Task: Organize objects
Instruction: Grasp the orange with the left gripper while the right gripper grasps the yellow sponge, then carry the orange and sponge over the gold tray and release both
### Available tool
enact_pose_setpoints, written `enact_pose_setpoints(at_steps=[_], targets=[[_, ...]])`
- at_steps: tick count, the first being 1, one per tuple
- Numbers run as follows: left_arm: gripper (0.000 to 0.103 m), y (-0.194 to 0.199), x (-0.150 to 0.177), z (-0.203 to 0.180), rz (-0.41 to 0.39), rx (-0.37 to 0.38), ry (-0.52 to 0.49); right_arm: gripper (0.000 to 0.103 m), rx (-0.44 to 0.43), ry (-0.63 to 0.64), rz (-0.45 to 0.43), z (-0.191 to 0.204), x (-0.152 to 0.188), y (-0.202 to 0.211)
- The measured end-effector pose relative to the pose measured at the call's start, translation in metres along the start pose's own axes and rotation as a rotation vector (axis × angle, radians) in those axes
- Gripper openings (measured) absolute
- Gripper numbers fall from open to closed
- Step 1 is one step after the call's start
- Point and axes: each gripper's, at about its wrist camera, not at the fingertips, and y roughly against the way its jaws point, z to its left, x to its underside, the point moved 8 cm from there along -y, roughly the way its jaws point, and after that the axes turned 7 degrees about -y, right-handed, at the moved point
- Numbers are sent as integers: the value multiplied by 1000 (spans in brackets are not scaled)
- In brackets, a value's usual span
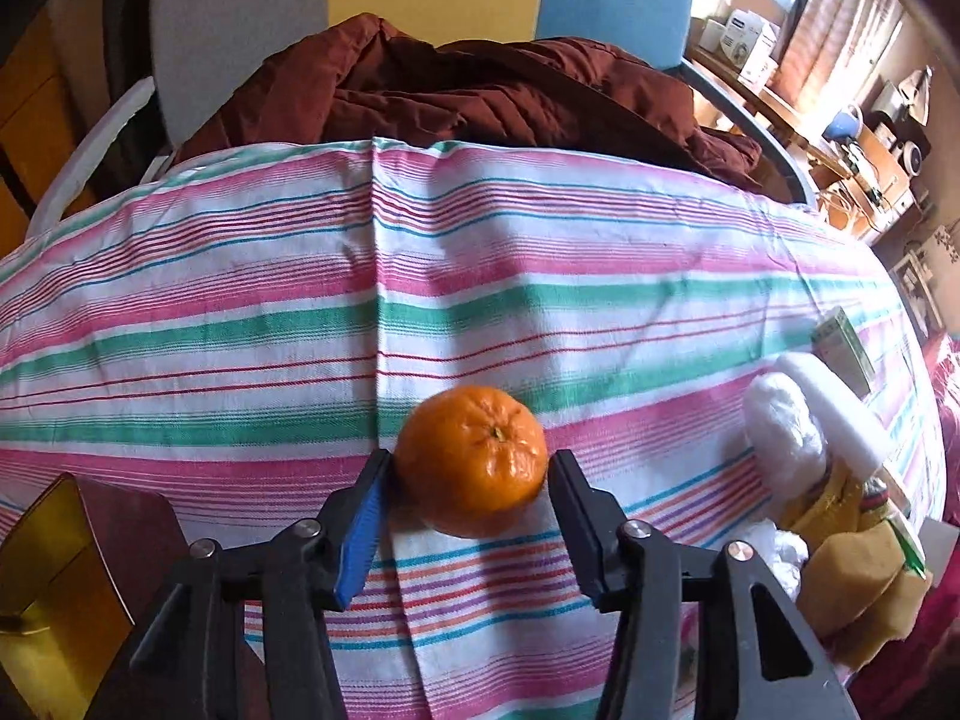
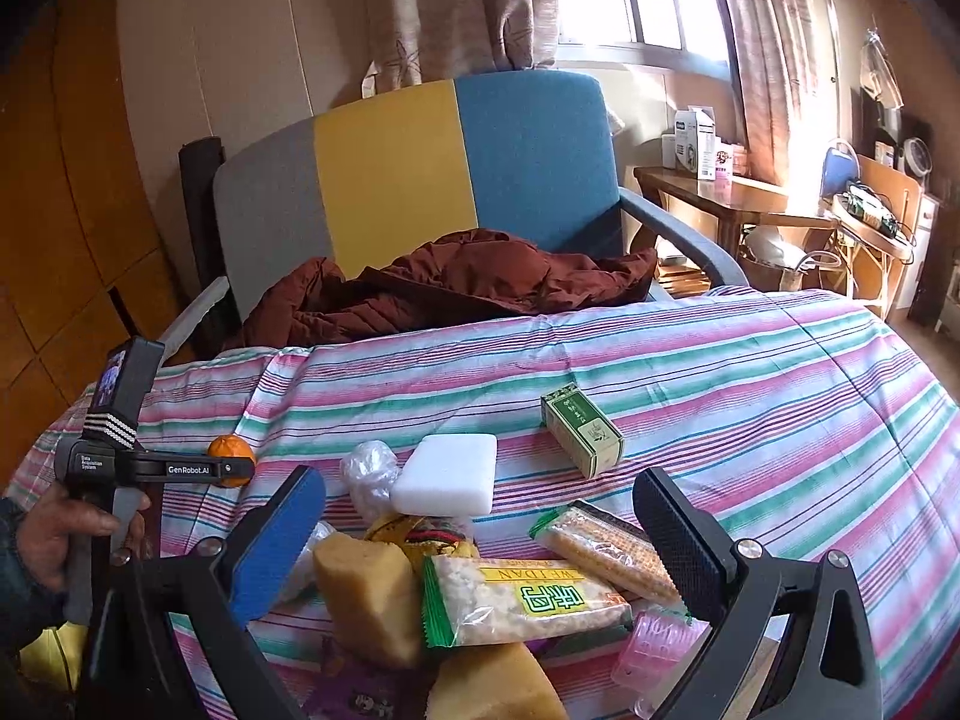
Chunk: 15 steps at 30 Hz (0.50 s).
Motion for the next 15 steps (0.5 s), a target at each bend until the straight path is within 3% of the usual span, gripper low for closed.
enact_pose_setpoints(at_steps=[8,12,15], targets=[[50,1,0,-1,-4,1,-5,103,-11,-8,7,-1,0,-1],[50,5,0,-6,-24,-4,-19,101,-117,-27,40,9,3,0],[50,16,3,-11,-56,-5,-38,96,-169,54,79,32,13,-3]])
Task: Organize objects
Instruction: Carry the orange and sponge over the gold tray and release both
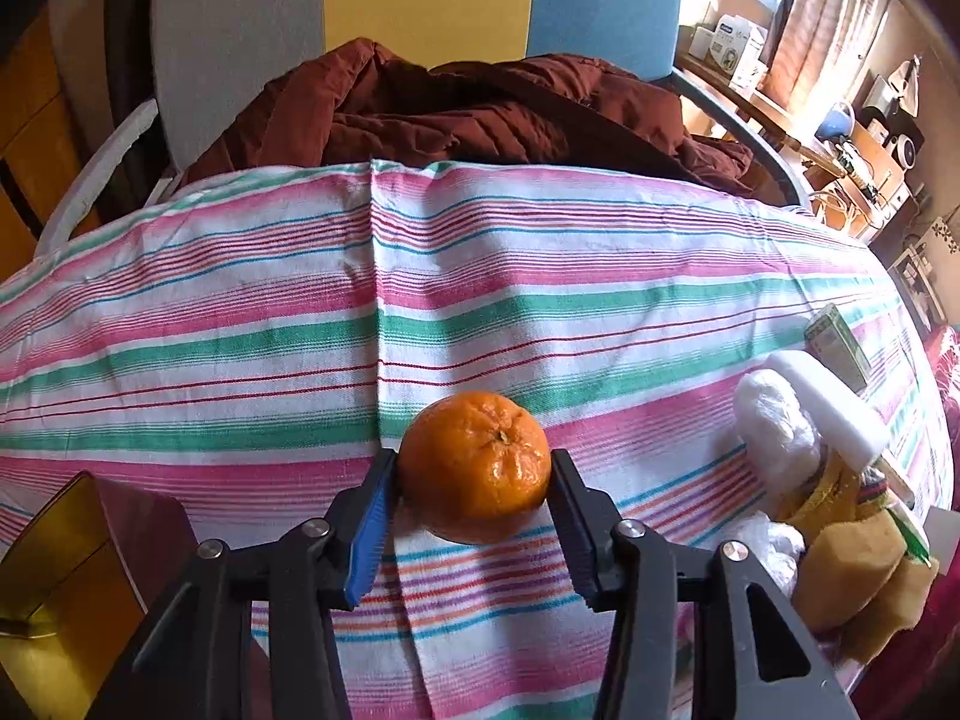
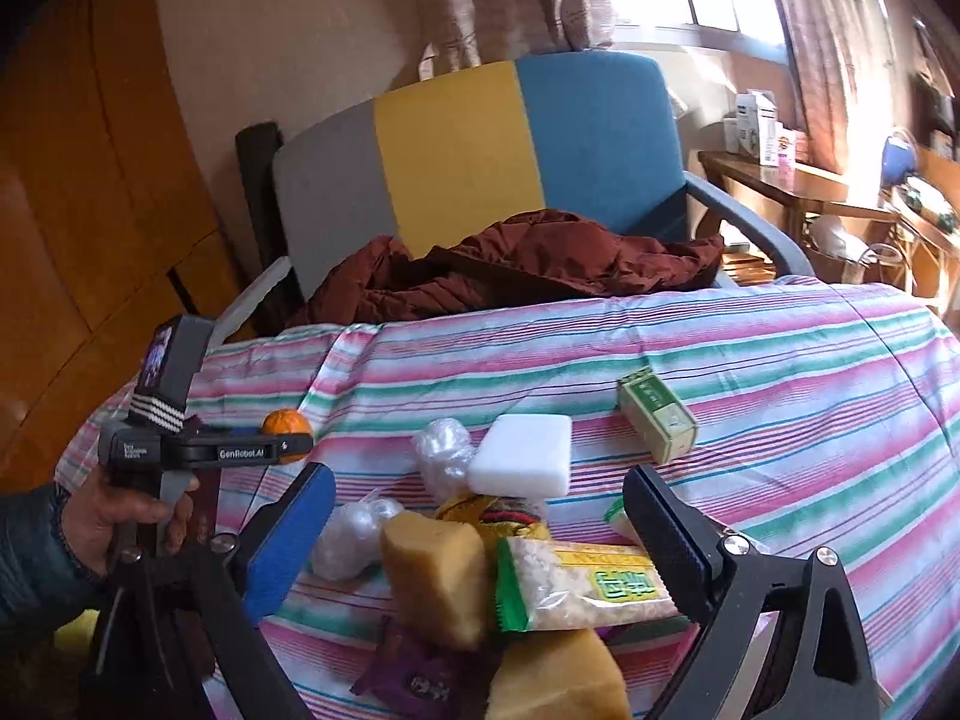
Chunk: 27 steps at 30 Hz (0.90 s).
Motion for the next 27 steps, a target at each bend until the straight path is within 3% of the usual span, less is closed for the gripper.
enact_pose_setpoints(at_steps=[10,12,14,18,24,27], targets=[[50,67,22,-23,-108,96,9,95,90,254,142,32,38,-45],[50,84,27,-27,-135,103,1,87,113,314,157,36,47,-52],[50,100,33,-30,-161,113,-3,51,154,348,202,33,56,-62],[50,129,46,-29,-207,116,1,49,127,307,187,30,51,-55],[50,166,72,-13,-260,103,41,48,49,142,104,26,26,-23],[50,180,90,6,-275,70,69,49,-24,95,83,43,20,-4]])
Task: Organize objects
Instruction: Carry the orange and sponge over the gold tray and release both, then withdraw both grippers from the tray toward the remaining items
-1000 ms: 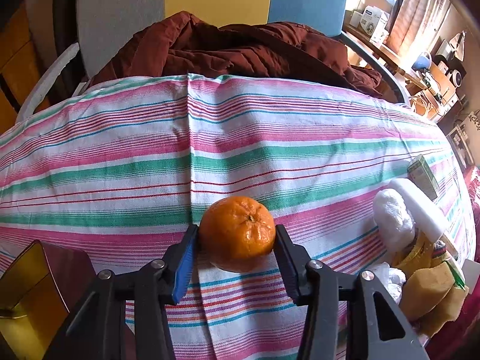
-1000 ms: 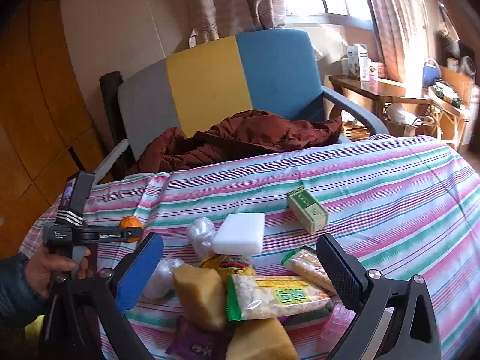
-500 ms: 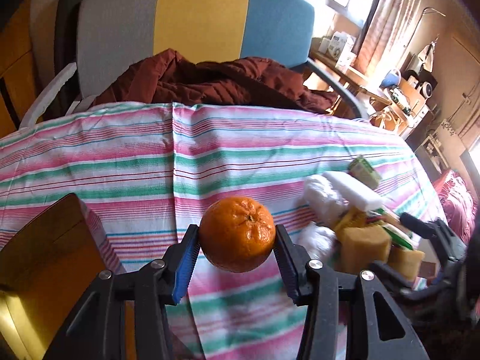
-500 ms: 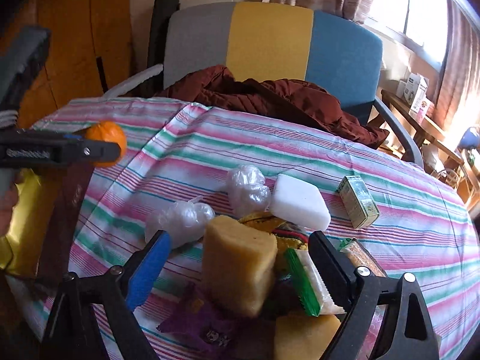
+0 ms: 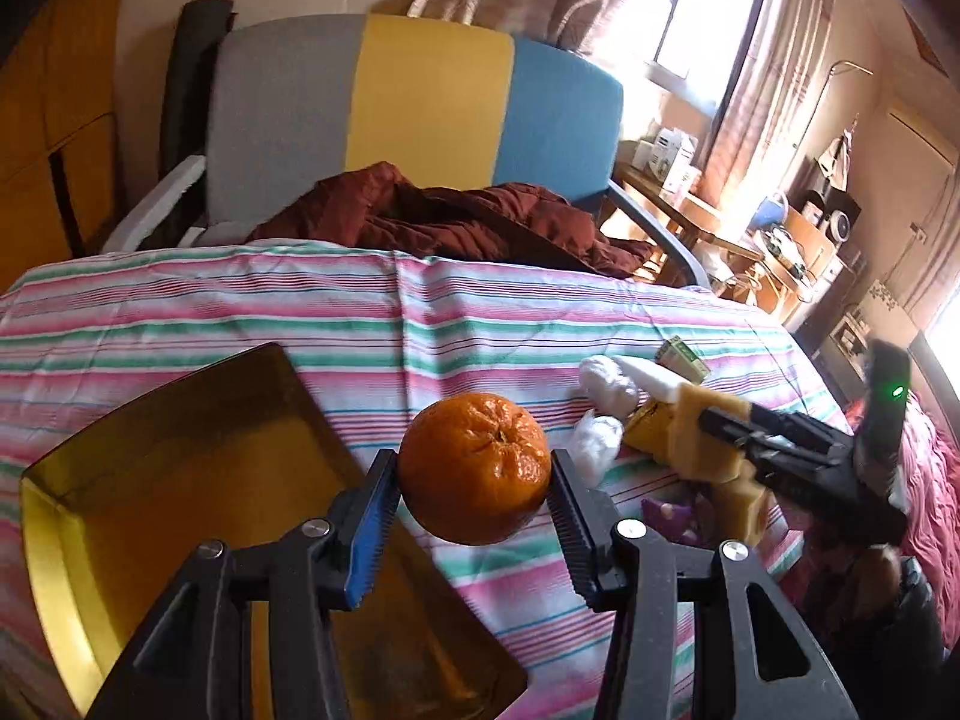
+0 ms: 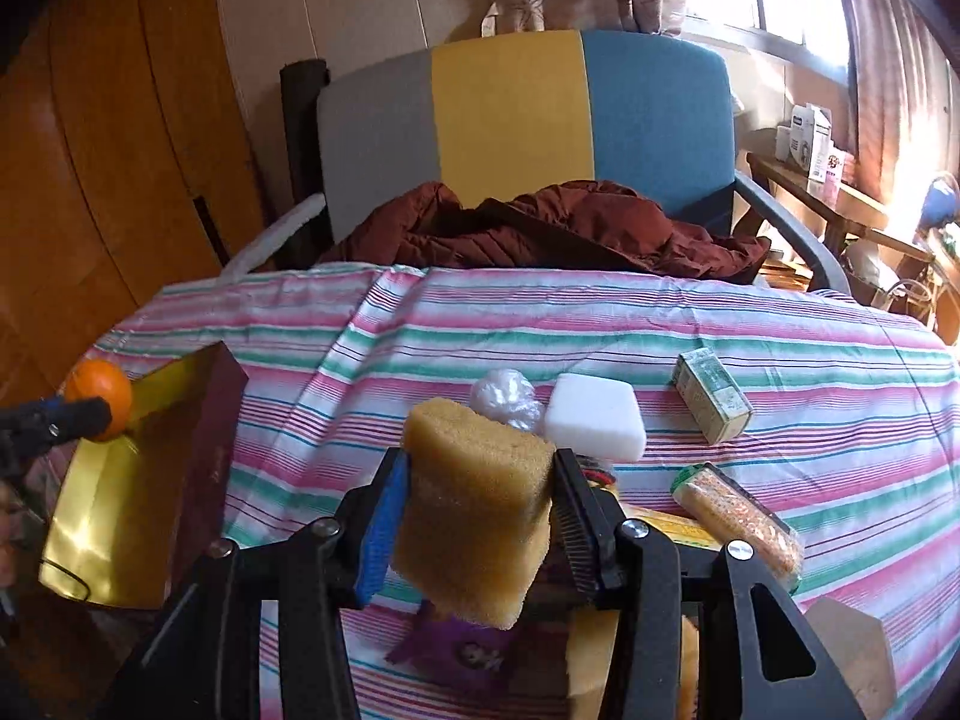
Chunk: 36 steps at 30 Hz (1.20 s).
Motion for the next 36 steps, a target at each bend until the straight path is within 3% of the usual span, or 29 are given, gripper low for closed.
enact_pose_setpoints(at_steps=[8,15,18,20,25,36], targets=[[50,33,60,89,14,-174,123,49,-212,132,58,124,27,6],[50,50,102,158,35,-297,215,50,-294,237,159,229,58,-19],[51,55,107,180,34,-352,241,57,-284,249,160,259,60,-29],[57,64,105,190,6,-388,250,79,-289,259,155,274,60,-29],[62,84,108,197,-34,-391,286,101,-236,369,87,300,65,-13],[62,110,129,179,-51,-380,330,103,-107,456,-34,311,75,16]])
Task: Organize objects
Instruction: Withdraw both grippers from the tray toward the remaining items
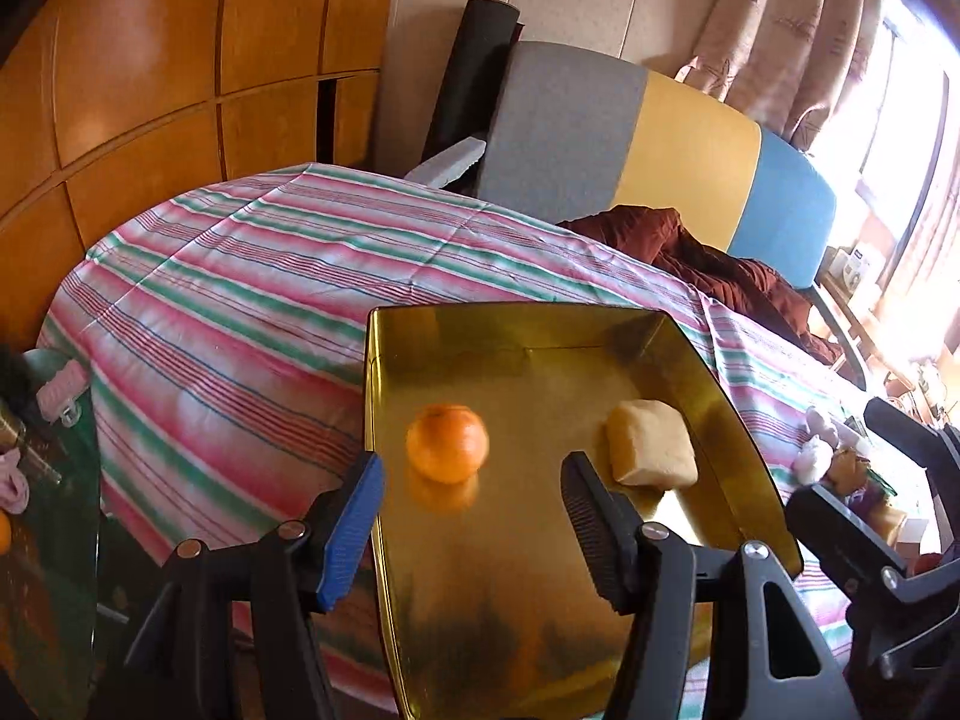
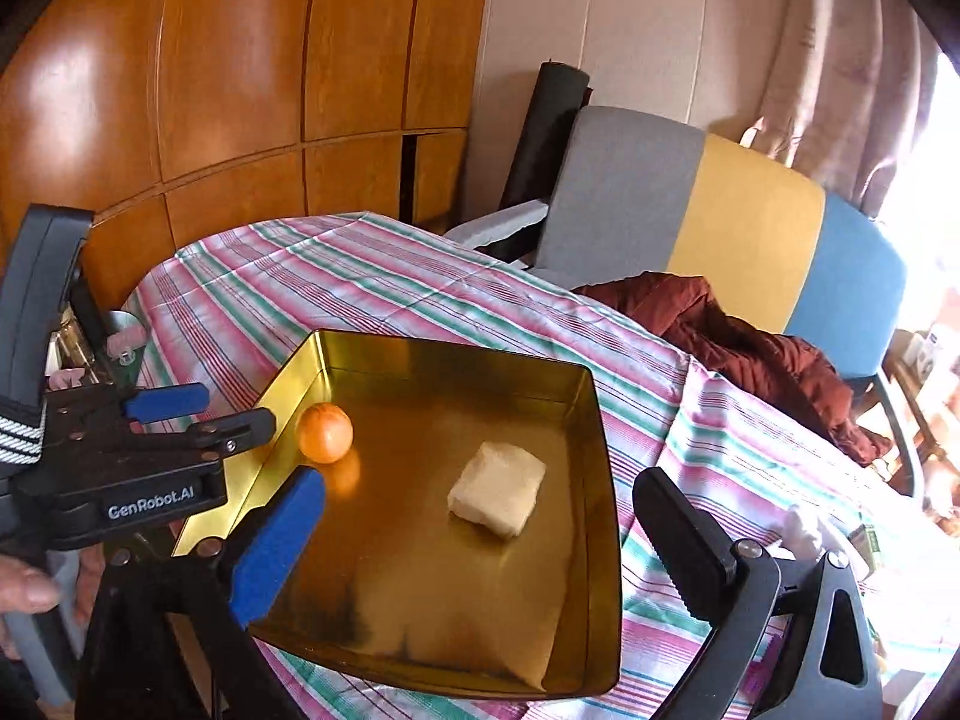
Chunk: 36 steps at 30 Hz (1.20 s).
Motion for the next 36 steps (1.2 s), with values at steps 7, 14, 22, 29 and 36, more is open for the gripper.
enact_pose_setpoints(at_steps=[7,14,22,29,36], targets=[[62,7,7,-7,5,3,-4,103,-4,-40,-15,-6,3,9],[62,10,13,-15,17,15,-6,103,12,-58,-25,-11,5,16],[62,13,16,-26,21,29,-22,103,14,-80,-24,-19,9,19],[62,15,15,-40,21,43,-48,103,30,-96,-21,-29,14,20],[62,15,13,-58,25,69,-84,103,64,-129,-18,-52,23,19]])
